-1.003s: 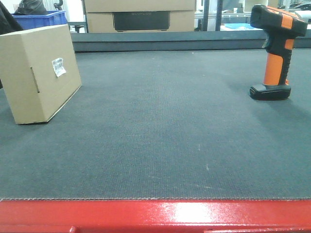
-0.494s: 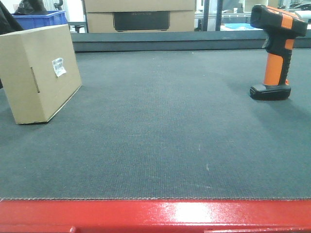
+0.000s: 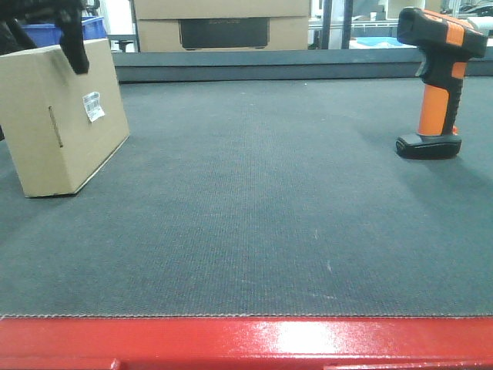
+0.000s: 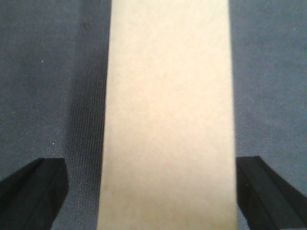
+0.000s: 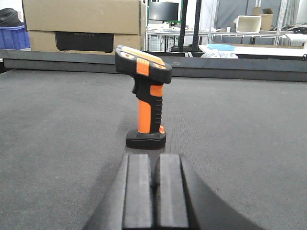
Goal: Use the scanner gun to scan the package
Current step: 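Grasp the cardboard box with the left gripper and lift it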
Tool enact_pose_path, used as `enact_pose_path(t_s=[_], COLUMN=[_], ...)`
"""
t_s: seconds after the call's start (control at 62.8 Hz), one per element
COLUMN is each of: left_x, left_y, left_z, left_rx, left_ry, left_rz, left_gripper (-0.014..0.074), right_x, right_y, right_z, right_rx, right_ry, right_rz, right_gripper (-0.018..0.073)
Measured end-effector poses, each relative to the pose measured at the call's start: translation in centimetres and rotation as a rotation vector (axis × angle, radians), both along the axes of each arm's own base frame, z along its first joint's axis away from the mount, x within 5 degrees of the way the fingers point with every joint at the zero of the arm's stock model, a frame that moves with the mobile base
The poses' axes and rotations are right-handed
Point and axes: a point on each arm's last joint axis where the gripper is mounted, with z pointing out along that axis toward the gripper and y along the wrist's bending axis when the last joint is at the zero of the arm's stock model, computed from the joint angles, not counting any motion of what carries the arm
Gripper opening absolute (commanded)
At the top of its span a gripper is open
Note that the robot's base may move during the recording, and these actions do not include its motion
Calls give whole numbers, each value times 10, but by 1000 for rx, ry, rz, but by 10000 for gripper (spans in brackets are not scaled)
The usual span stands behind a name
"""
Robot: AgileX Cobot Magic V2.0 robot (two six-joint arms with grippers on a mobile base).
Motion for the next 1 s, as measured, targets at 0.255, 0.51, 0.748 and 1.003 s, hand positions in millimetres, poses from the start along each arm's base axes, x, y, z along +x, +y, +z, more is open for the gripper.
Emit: enact_pose_path(t_s=[0.255,0.51,0.748,1.003], left_x=[2,2,-6,-19], left_y=[0,0,-13,-64], left_z=[-6,-4,35,42], left_rx=[2,-2,-187,-333], left_ry=[14,10,-59,-54], left_rz=[0,0,15,-68], left_gripper=[291,-111,-111,-111], right_x=[0,0,0,0], right_y=[0,0,0,0], right_z=[0,0,0,0], right_rx=[0,0,0,0], right_ry=[0,0,0,0], right_rz=[0,0,0,0], right_gripper=[-162,-162,-162,-162])
